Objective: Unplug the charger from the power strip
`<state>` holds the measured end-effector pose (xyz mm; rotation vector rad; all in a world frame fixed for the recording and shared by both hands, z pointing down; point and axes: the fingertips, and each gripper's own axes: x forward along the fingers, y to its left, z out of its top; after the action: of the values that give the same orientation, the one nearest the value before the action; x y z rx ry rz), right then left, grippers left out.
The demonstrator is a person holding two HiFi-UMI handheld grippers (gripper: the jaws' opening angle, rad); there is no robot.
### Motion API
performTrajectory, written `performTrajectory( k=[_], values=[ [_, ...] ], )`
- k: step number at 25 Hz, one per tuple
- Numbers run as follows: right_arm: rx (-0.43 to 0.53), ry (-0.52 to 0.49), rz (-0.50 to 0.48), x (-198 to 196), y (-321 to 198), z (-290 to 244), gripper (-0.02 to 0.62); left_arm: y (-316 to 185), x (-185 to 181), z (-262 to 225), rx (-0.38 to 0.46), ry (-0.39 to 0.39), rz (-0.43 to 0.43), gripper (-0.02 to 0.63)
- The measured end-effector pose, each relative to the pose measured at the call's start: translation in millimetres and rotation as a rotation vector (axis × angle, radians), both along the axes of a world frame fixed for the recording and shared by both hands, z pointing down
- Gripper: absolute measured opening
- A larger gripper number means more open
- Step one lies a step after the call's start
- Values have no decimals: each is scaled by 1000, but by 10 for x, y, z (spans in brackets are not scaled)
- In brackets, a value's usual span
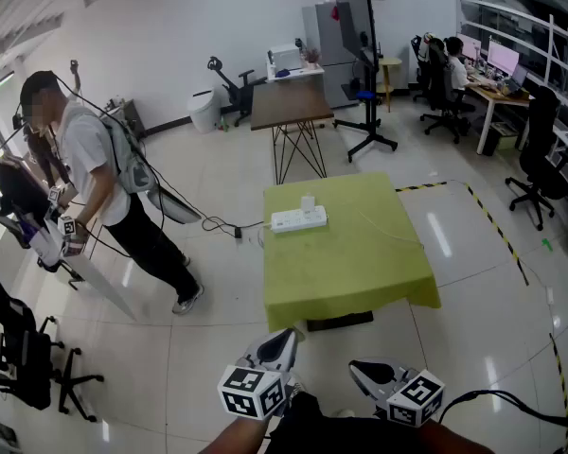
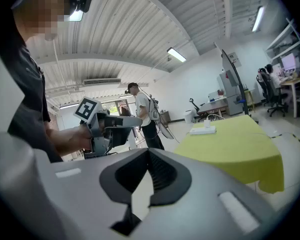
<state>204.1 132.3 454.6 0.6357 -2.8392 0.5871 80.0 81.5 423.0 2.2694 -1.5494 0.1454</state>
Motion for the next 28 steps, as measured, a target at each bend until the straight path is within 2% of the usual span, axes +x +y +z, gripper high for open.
performTrajectory(
  k=[13, 22, 28],
  values=[
    [-10, -33, 20, 103, -90, 30, 3, -59, 99, 91, -13, -13, 0, 6],
    [-12, -50, 32, 23, -345, -24, 3, -247, -6, 123, -40, -22, -11, 6],
    [-34, -42, 51, -252, -587, -27, 3, -499, -238, 56, -33, -15, -2, 6]
  ],
)
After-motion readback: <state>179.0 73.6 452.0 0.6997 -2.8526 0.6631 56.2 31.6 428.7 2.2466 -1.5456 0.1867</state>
